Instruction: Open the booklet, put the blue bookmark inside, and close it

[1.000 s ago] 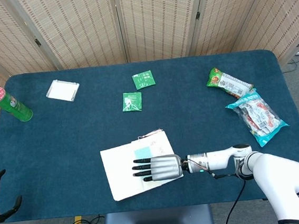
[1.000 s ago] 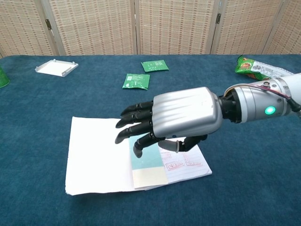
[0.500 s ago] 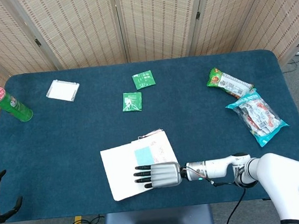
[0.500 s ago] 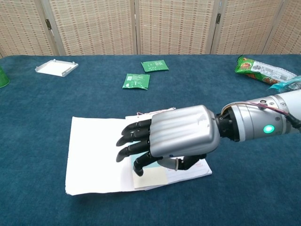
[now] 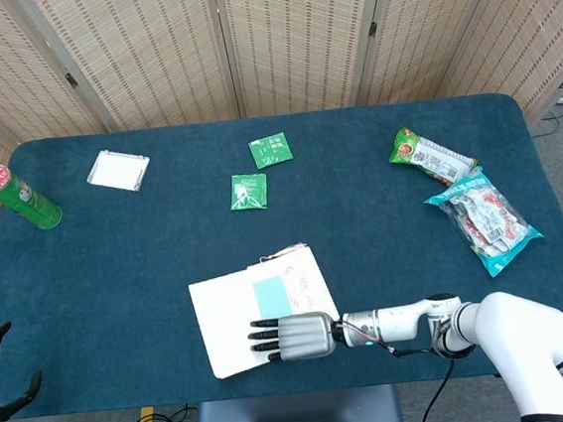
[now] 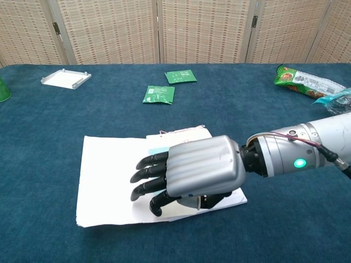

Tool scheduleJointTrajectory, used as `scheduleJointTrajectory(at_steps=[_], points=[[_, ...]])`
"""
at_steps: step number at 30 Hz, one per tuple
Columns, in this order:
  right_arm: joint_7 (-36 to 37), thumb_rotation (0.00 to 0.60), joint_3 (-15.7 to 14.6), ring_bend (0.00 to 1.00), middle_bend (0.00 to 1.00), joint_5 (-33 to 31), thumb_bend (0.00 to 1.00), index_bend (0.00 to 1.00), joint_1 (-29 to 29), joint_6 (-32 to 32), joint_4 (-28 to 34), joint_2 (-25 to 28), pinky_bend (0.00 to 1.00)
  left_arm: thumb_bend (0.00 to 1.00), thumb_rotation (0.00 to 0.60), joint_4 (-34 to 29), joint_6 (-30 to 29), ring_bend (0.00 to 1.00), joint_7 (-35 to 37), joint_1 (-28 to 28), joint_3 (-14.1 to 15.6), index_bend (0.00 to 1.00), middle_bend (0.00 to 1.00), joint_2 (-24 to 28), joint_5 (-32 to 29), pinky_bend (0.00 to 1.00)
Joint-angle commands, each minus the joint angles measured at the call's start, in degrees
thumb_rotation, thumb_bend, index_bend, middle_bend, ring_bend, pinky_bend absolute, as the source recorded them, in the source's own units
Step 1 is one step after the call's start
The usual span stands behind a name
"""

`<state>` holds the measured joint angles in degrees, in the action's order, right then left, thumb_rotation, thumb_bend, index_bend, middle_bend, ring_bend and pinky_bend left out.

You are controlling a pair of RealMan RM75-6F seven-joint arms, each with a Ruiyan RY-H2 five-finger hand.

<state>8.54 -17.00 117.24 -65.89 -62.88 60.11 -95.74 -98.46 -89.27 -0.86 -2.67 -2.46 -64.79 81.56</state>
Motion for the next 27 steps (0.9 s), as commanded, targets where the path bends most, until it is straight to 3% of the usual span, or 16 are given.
scheduleJointTrajectory(at_steps=[1,27], points=[[0.0,0.600,0.3,0.00,0.11,0.1,0.80,0.34,-0.1,0.2,-0.3,-0.4,0.00,0.34,0.600,0.1,0.0,0.14,0.1,0.0,0.0,0.14,0.17,0.0,0.0,0.23],[-0.9,0.600,0.0,0.00,0.11,0.5,0.80,0.35,0.0,2.4,-0.5,-0.5,0.00,0.34,0.600,0.9,0.3,0.14,1.3,-0.2,0.2,0.14,0.17,-0.2,-0.2,0.23]])
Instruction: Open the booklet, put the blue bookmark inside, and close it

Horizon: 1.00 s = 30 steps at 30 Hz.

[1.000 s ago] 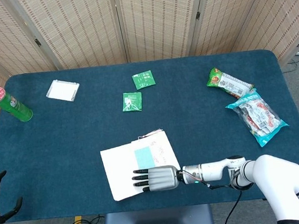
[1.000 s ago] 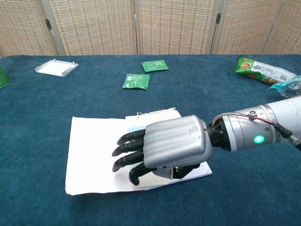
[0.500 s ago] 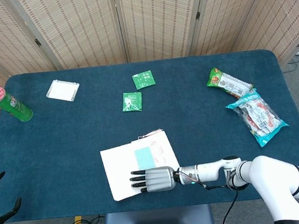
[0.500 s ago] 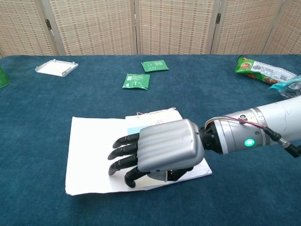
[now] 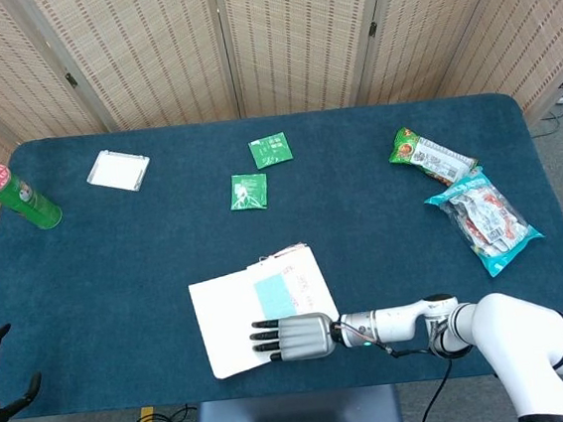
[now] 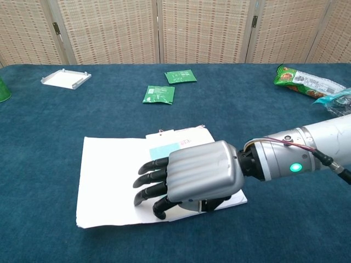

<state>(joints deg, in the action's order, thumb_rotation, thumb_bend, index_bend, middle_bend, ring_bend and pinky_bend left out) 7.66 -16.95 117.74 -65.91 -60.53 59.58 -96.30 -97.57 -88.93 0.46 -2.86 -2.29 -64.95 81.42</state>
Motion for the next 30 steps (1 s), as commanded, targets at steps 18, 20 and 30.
scheduleJointTrajectory(at_steps=[18,20,30], points=[[-0.1,0.600,0.6,0.00,0.11,0.8,0.79,0.35,0.8,-3.2,0.2,0.7,0.00,0.34,0.600,-0.1,0.0,0.14,-0.1,0.1,-0.1,0.14,0.17,-0.1,0.1,0.23],[-0.3,0.600,1.0,0.00,0.11,0.6,0.79,0.35,1.0,-3.8,0.4,1.1,0.00,0.34,0.600,-0.1,-0.1,0.14,-0.2,0.1,-0.2,0.14,0.17,-0.1,0.2,0.23],[-3.1,0.600,3.4,0.00,0.11,-2.9,0.72,0.35,3.9,-6.9,5.0,7.3,0.00,0.34,0.600,0.7,1.2,0.14,-0.4,2.0,-1.0,0.14,0.17,0.2,1.2,0.23]])
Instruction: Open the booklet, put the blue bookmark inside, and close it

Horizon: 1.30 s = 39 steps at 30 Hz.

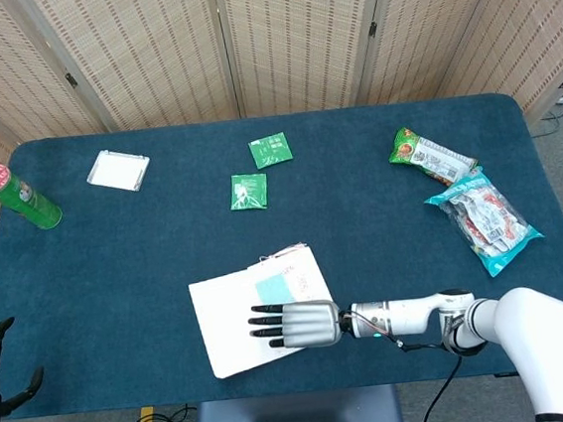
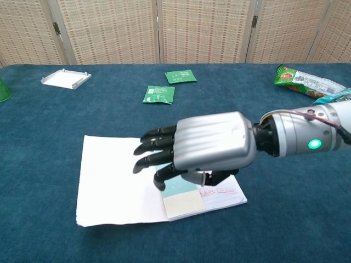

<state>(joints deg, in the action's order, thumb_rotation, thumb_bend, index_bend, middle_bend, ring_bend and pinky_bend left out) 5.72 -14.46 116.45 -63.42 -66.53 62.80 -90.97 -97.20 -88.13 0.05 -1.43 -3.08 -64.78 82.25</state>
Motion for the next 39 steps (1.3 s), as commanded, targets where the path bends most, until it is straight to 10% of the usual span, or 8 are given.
scheduleJointTrajectory(at_steps=[1,11,39], points=[[-1.8,0.600,1.2,0.00,0.11,-2.7,0.70,0.35,2.5,-1.3,2.8,3.2,0.00,0.34,0.600,0.8,0.9,0.14,0.0,1.2,-0.4,0.14,0.17,-0.1,0.9,0.23],[-10.4,0.600,3.0,0.00,0.08,-13.7,0.20,0.20,13.0,-2.2,11.6,12.5,0.00,0.34,0.600,5.8,5.9,0.14,0.6,7.2,-1.3,0.14,0.17,-1.3,5.1,0.23],[-14.5,0.600,9.1,0.00,0.00,-27.4,0.05,0.00,28.2,-2.5,18.3,20.7,0.00,0.22,0.600,18.8,18.8,0.14,-0.2,23.5,1.4,0.04,0.12,-14.7,14.5,0.23]])
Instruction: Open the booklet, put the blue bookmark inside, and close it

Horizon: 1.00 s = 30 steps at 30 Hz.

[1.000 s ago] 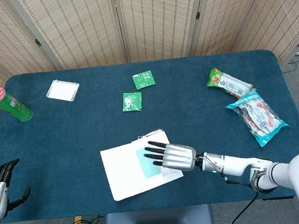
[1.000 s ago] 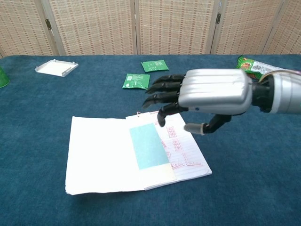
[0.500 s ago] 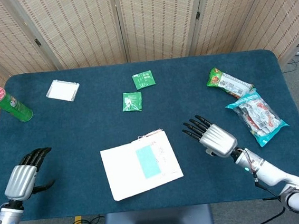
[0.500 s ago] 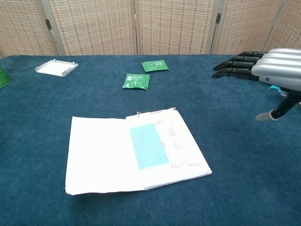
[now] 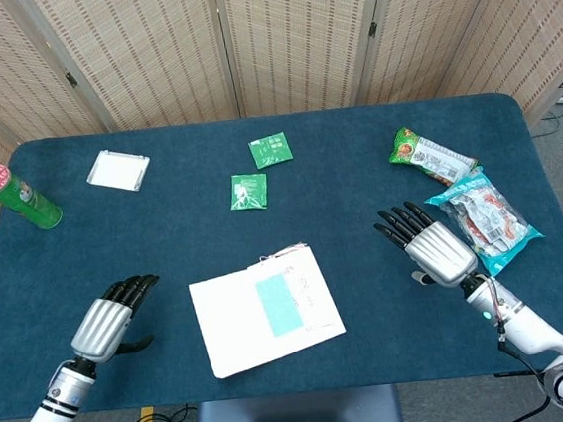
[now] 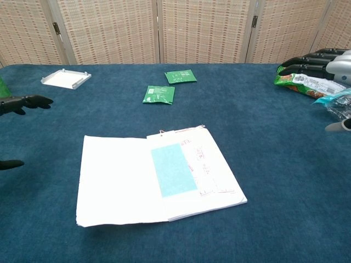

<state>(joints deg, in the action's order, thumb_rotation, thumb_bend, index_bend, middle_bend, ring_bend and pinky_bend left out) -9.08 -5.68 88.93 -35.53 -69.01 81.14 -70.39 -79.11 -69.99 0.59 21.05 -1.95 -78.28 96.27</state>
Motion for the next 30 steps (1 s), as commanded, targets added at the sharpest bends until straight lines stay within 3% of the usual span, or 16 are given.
scheduleJointTrajectory(at_steps=[1,20,30], points=[[0.4,0.600,0.6,0.00,0.00,0.2,0.05,0.00,0.4,-0.1,-0.2,0.1,0.00,0.22,0.600,1.1,0.7,0.13,-1.0,1.3,0.3,0.04,0.11,-1.8,0.7,0.23],[4.4,0.600,3.8,0.00,0.00,0.8,0.05,0.00,3.6,-1.5,-1.9,0.9,0.00,0.22,0.600,5.0,3.3,0.07,-5.3,5.9,-0.7,0.00,0.04,-15.2,-2.6,0.23],[6.4,0.600,5.0,0.00,0.00,0.7,0.05,0.00,5.4,-2.4,-3.0,1.4,0.00,0.22,0.600,0.7,1.7,0.05,-5.4,7.5,-4.4,0.00,0.04,-17.3,-5.7,0.23]])
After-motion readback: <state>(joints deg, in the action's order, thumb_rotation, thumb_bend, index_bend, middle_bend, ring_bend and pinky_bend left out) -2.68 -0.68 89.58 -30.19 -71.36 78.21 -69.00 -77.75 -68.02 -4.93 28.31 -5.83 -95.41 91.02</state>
